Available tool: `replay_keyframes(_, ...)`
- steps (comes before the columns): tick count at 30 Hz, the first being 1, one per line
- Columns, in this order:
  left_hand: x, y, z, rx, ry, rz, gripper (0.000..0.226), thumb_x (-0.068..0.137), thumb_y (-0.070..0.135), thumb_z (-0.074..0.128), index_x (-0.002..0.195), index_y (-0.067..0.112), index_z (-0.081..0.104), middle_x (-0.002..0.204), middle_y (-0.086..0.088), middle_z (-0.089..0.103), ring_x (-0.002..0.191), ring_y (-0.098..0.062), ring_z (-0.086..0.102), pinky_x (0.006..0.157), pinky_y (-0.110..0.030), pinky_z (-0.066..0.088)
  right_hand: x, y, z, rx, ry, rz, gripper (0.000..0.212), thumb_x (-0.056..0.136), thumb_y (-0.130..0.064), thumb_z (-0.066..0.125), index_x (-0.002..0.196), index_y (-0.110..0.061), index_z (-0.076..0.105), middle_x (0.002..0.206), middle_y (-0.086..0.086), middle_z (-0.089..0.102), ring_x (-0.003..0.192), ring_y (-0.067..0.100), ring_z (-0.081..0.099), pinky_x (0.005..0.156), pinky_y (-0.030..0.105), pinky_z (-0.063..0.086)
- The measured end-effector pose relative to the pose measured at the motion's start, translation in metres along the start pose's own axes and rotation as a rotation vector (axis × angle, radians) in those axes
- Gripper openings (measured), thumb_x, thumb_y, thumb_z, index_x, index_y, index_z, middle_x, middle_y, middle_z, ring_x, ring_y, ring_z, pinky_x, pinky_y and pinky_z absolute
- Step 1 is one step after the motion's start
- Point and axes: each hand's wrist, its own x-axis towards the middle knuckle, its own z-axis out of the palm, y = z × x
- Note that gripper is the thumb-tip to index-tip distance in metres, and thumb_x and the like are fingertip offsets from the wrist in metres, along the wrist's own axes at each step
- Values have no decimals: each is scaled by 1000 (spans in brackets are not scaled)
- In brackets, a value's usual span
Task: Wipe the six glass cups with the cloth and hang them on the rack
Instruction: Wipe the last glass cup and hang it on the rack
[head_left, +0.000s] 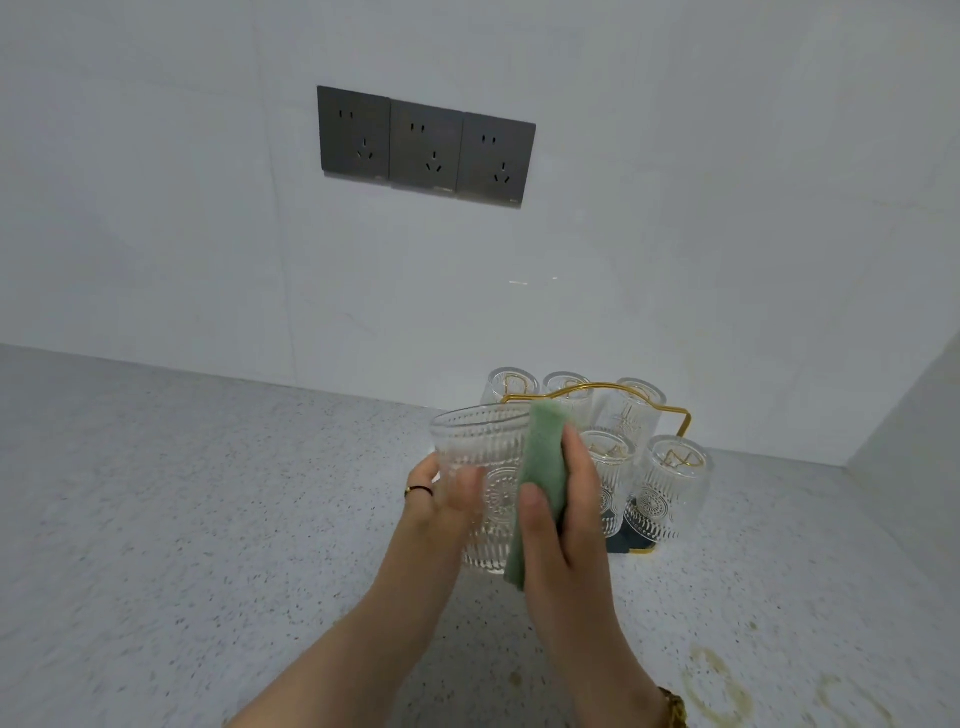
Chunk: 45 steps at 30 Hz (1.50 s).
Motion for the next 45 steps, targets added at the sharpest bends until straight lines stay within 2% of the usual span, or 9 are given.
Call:
replay_keyframes(2,-4,2,1,17,-53,-3,33,86,27,54,109,12,37,94,7,53,81,1,50,64,-8,46,0,-1,2,-51,-6,-50,42,75,-51,38,115,-52,26,127,-41,21,117,-30,23,97,-3,23)
replay_keyframes(7,2,5,-5,-135,-100,-31,109,37,67,78,125,10,48,118,-13,63,105,-31,63,92,-52,48,4,-5,-10,216,-116,143,27,95,-29,37,120,-41,39,98,-25,62,85,-16,59,66,5,47)
replay_keyframes(15,4,2,0,-122,-18,-58,89,49,81,58,113,19,55,118,-10,61,113,-31,56,98,-58,40,2,-3,-13,214,-92,174,37,95,-19,36,128,-36,37,109,-22,56,85,-21,54,68,1,43)
replay_keyframes(19,-1,0,2,-64,43,-21,47,82,58,45,106,19,58,103,-8,66,100,-30,61,94,-57,45,-2,0,-2,40,-8,24,44,79,-48,42,120,-48,27,129,-29,34,108,-32,31,85,-8,28)
replay_keyframes(26,0,-1,-4,-107,-87,-8,111,42,67,75,119,-7,44,102,-26,60,92,-38,63,75,-48,55,0,-3,-1,54,-44,-29,41,80,-41,42,117,-51,28,120,-35,37,105,-27,40,83,-1,36)
replay_keyframes(32,4,-5,-6,-190,-63,-67,94,52,71,63,125,14,47,123,-13,59,113,-30,58,90,-46,48,7,0,-11,319,-73,222,31,96,-24,34,120,-36,49,95,-8,63,68,-5,62,55,12,47)
replay_keyframes(37,7,-3,-6,-51,-108,-83,98,42,87,52,119,27,56,124,0,60,118,-23,53,105,-51,37,5,1,-8,247,-14,170,35,80,-41,43,112,-52,40,123,-13,53,100,-3,56,84,21,50)
replay_keyframes(41,6,2,-4,-45,-96,-78,61,66,66,46,111,27,60,113,-1,67,108,-24,60,99,-54,43,3,-1,-4,28,34,-27,45,73,-53,38,116,-51,28,129,-32,33,111,-26,36,87,-3,32)
replay_keyframes(45,0,2,-1,-58,-162,-91,46,89,53,34,105,20,61,104,-1,70,103,-18,64,85,-33,49,5,4,3,-124,66,-173,44,79,-48,35,122,-47,23,136,-26,27,126,-15,28,103,6,27)
